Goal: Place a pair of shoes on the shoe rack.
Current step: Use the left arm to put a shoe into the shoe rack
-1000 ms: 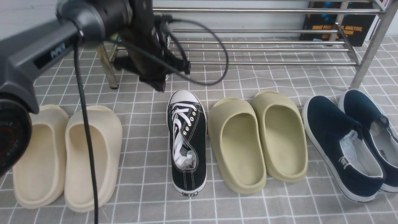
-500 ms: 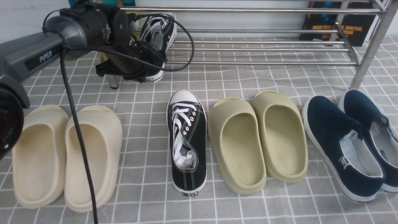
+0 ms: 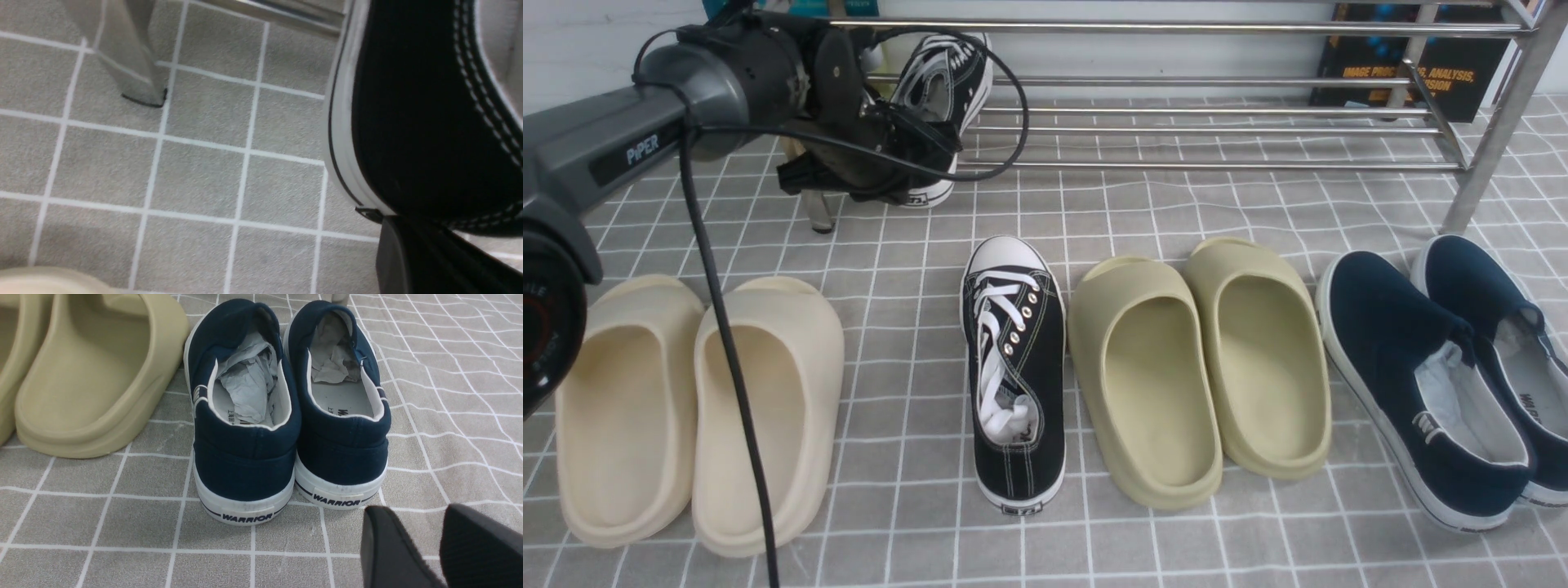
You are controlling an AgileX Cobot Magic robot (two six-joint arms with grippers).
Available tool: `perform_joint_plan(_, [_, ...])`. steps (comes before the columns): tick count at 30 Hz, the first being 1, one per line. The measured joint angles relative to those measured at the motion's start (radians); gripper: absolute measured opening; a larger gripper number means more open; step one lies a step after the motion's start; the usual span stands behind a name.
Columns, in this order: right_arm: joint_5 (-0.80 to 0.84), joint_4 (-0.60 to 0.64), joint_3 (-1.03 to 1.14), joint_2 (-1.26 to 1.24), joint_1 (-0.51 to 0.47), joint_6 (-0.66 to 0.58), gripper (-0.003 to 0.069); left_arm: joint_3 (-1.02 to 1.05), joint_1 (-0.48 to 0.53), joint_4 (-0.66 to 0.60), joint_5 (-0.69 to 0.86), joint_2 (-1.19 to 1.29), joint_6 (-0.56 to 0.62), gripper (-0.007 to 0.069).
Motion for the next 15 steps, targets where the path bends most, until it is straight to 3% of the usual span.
perform_joint_plan(15, [0.0,0.0,0.0,0.0,0.0,0.0,0.0239,-0.021,-0.006,-0.033,0.025,-0.01,0.024,-0.0005])
